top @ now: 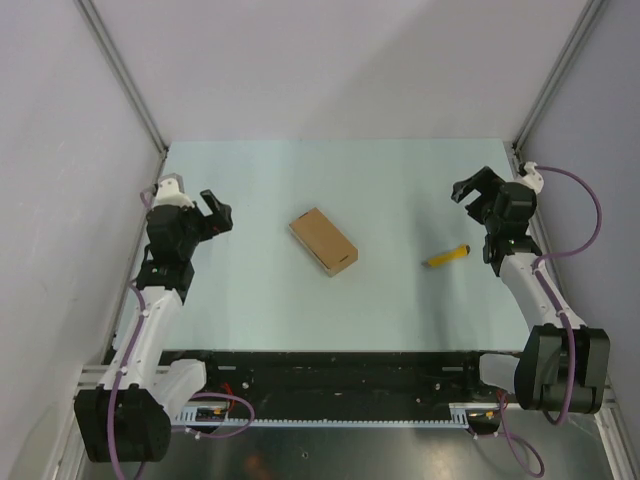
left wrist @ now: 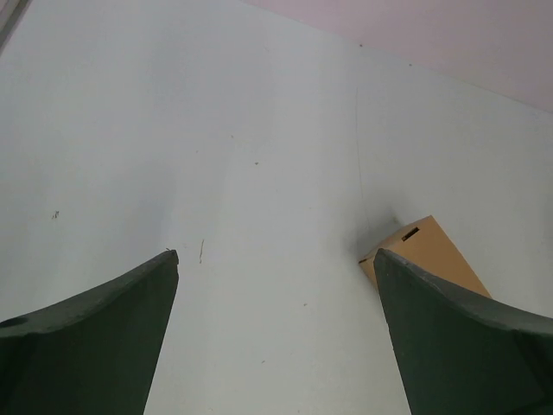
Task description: Unpack the express box
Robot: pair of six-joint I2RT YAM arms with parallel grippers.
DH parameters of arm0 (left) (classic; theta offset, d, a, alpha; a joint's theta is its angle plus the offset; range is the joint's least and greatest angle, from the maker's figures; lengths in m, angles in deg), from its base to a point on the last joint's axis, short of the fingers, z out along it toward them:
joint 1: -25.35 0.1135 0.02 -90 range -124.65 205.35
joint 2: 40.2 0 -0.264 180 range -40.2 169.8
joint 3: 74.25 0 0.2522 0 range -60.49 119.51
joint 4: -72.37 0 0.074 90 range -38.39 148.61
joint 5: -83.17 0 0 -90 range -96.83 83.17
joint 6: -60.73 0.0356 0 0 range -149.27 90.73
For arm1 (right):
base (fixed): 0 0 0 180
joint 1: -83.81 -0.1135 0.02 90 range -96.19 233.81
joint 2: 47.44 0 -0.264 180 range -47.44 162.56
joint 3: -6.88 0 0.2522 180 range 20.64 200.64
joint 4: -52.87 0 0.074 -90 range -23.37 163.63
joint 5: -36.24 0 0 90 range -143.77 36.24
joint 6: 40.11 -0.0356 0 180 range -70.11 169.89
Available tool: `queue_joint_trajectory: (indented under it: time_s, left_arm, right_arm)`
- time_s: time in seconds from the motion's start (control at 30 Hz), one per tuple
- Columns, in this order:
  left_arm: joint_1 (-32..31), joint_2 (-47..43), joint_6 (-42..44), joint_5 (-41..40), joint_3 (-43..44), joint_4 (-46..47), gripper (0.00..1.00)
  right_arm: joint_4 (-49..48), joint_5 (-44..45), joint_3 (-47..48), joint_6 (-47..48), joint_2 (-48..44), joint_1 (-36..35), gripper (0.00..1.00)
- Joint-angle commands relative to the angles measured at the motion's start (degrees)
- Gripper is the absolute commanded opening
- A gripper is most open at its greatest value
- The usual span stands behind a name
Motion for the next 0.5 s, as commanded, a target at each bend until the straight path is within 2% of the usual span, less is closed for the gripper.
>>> queue_joint_trajectory:
  time_s: [0.0,0.13,0.33,0.47]
  left_arm:
    - [0.3,0.1,-2.2,0.7,2.9,2.6,1.00]
    - [0.3,1.2,-2.4,4.0,5.2,2.6,1.00]
    - [0.5,1.9,-2.8,2.9,7.5,2.7,1.00]
    - [0.5,2.7,-2.3,4.0,6.0,2.8,1.00]
  right_arm:
    - [3.2,0.6,2.5,0.2,-1.3,0.2,1.00]
    - [3.9,5.3,2.5,5.4,-3.0,-3.2,1.00]
    - [5.7,7.2,3.3,7.8,-2.6,-8.2,1.00]
    - [13.9,16.9,4.5,8.5,-1.8,-12.7,1.00]
